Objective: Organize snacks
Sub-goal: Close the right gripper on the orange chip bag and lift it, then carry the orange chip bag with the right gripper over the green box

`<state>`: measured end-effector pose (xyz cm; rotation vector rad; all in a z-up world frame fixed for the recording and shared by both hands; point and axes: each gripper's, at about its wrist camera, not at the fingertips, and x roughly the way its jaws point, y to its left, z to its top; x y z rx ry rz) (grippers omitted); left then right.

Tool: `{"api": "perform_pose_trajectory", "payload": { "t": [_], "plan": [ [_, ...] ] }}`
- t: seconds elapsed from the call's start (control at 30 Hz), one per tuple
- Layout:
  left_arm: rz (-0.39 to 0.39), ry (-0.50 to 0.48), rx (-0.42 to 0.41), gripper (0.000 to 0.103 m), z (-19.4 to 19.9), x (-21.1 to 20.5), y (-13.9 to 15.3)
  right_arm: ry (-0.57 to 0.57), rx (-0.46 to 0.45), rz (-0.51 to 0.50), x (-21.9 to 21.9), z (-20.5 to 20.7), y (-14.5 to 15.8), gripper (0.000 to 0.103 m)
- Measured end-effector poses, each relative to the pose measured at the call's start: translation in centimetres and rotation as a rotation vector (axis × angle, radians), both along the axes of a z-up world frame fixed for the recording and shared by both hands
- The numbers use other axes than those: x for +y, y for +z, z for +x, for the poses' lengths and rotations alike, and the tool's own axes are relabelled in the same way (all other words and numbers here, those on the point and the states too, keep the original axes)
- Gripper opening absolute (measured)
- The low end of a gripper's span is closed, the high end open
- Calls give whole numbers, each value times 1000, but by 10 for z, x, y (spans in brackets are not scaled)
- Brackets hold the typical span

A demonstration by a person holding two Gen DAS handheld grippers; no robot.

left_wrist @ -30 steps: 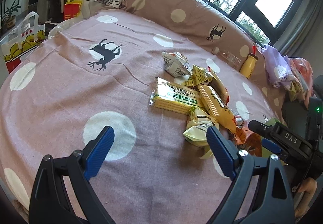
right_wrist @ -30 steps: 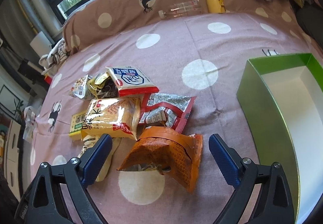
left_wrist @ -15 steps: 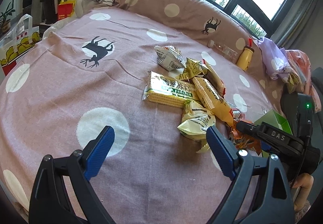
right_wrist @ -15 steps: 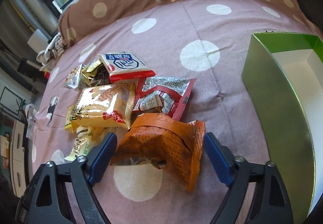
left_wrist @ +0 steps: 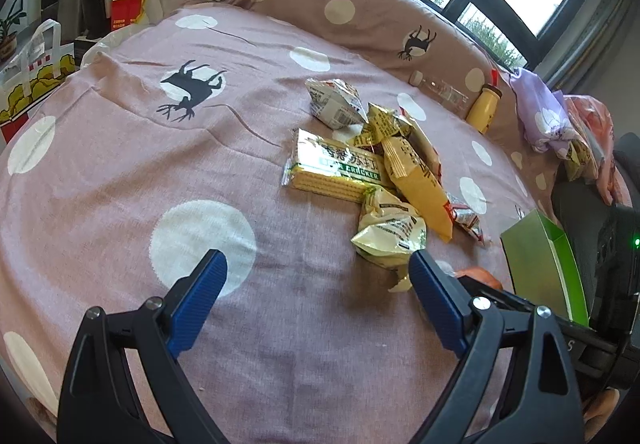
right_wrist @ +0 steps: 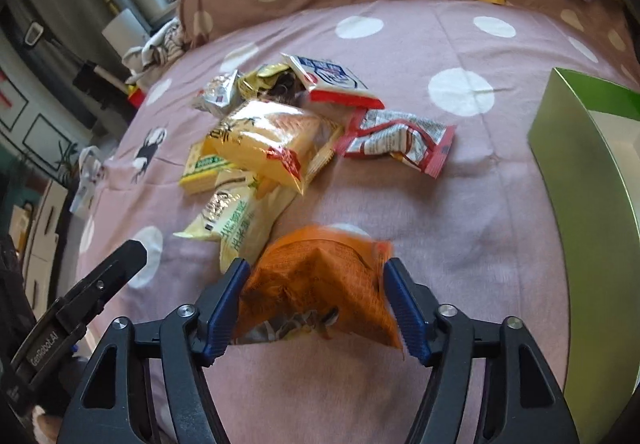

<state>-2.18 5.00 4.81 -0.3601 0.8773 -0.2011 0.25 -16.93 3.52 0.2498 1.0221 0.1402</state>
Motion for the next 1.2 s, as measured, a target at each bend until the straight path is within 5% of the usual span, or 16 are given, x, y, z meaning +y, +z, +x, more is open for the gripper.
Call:
{"api": "perform_pose_trajectory", "payload": {
  "t": [0.23, 0.4, 0.67, 0.73, 0.87, 1.07, 1.2],
  "plan": [
    [-26, -174, -13, 87, -17, -33, 13, -57, -79, 98, -26, -21, 24, 80],
    [-48, -304, 0, 82, -22, -69, 14, -79, -52, 226, -38, -17, 16, 80],
    [-3, -351, 89, 66, -9, -97, -3, -54, -12, 276, -37, -8, -1, 78],
    [27, -359, 109, 63, -7, -102, -8, -44, 10, 277, -34, -5, -7, 72],
    [-16, -382, 131, 43, -4, -109, -13, -39, 26, 269, -34, -2, -12, 67],
    [-8, -390, 93, 35, -9, -123, -5, -44, 4, 288, -41, -8, -7, 61],
    [-8, -414, 20, 35, -15, -135, 17, -70, -91, 281, -55, -24, 21, 61]
  ]
}}
